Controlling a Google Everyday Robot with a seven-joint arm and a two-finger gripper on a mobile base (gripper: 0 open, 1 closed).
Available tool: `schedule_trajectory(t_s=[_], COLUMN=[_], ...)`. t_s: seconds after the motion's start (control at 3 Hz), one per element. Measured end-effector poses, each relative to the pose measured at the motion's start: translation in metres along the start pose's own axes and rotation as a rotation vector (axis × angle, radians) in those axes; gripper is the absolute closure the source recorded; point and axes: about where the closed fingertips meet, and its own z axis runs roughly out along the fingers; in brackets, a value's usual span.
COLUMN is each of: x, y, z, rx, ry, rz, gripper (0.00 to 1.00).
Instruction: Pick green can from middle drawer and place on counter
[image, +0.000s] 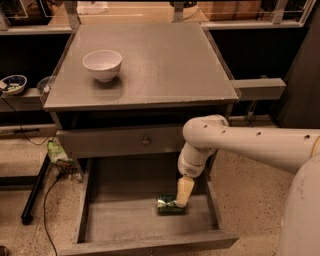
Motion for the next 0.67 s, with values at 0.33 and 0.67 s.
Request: schedule_trajectory(t_s=[0.33,0.67], x=[0.0191,0.0193], y=[0.0143,0.0145], z=[0.0678,0.0686], rx=[-0.084,-0.086], ry=[0.051,0.051], rz=[0.023,0.023], gripper=[0.0,0.0])
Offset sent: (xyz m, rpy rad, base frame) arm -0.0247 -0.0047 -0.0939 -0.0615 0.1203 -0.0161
